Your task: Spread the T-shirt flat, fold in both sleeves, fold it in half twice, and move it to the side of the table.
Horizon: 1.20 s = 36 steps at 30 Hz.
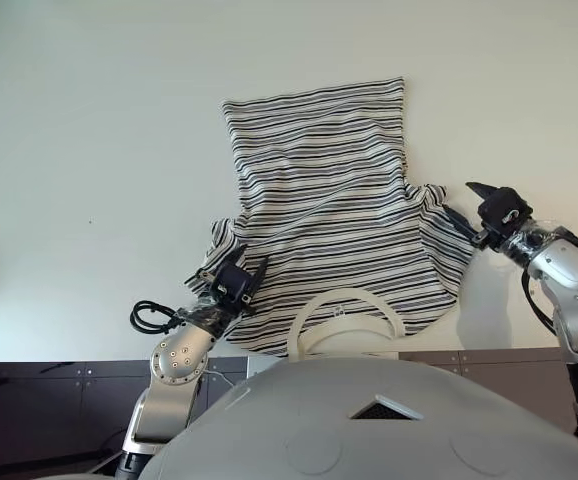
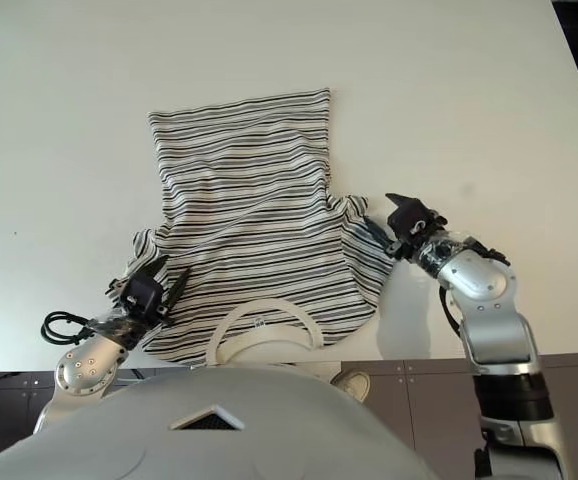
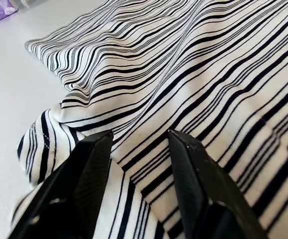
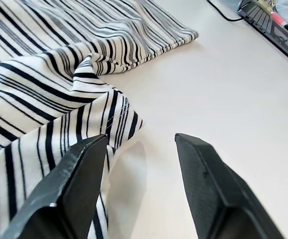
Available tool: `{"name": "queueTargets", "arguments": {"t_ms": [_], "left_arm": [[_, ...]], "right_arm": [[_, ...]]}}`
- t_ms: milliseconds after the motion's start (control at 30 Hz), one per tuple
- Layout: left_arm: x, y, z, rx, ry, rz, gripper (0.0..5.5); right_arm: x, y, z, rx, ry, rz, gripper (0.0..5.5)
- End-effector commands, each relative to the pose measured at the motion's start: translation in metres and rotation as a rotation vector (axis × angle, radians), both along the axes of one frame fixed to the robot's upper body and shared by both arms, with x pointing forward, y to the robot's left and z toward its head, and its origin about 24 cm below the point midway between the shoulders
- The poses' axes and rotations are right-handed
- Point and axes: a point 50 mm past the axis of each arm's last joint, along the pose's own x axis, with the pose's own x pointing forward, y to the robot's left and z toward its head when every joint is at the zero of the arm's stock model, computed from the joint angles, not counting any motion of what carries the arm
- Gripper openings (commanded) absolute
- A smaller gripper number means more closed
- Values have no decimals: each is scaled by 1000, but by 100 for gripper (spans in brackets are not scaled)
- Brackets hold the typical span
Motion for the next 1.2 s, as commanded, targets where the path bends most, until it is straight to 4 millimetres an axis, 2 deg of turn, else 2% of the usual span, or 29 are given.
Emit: {"name": "queueTargets", "arguments": {"t_ms": [33, 100, 267, 333, 367, 400, 467, 533, 600, 633, 733, 800, 900, 1000, 1100, 1200], "left_arm": [[9, 34, -25, 157, 142, 137, 203], [17, 37, -22, 159, 120, 162, 203], [12, 15, -22, 66, 113, 93, 203], [14, 15, -17, 72, 58, 109, 203], [21, 19, -8, 71, -14, 162, 203], [31, 26, 6, 42, -112, 245, 203], [51, 31, 35, -41, -266, 345, 203], [75, 27, 58, -139, -345, 350, 203], [105, 18, 64, -245, -316, 285, 203], [120, 13, 60, -268, -263, 234, 203], [153, 5, 40, -175, -126, 71, 203], [170, 8, 21, -75, -8, -4, 203], [185, 18, 1, 46, 85, -48, 203], [191, 16, -10, 50, 131, -82, 203], [196, 12, -17, 37, 125, -89, 203], [204, 7, -12, 11, 72, -80, 203]], "right_arm": [[-19, -19, -27, -179, 158, 25, 249], [-24, -29, -36, -252, 194, 23, 249], [-17, -34, -35, -303, 147, -5, 249], [-13, -24, -20, -183, 69, -8, 249], [-8, -14, -5, -74, 19, -5, 249], [5, -5, 18, 70, -44, -39, 249], [27, 6, 54, 251, -137, -51, 249], [46, 14, 70, 295, -178, -40, 249], [67, 28, 60, 250, -167, -10, 249], [78, 38, 50, 231, -134, 13, 249], [105, 62, 12, 188, -2, 68, 249], [113, 70, -11, 144, 78, 95, 249], [119, 70, -31, 65, 124, 83, 249], [124, 61, -40, -3, 130, 34, 249], [128, 55, -42, -42, 110, 6, 249], [136, 58, -36, -32, 84, -5, 249]]}}
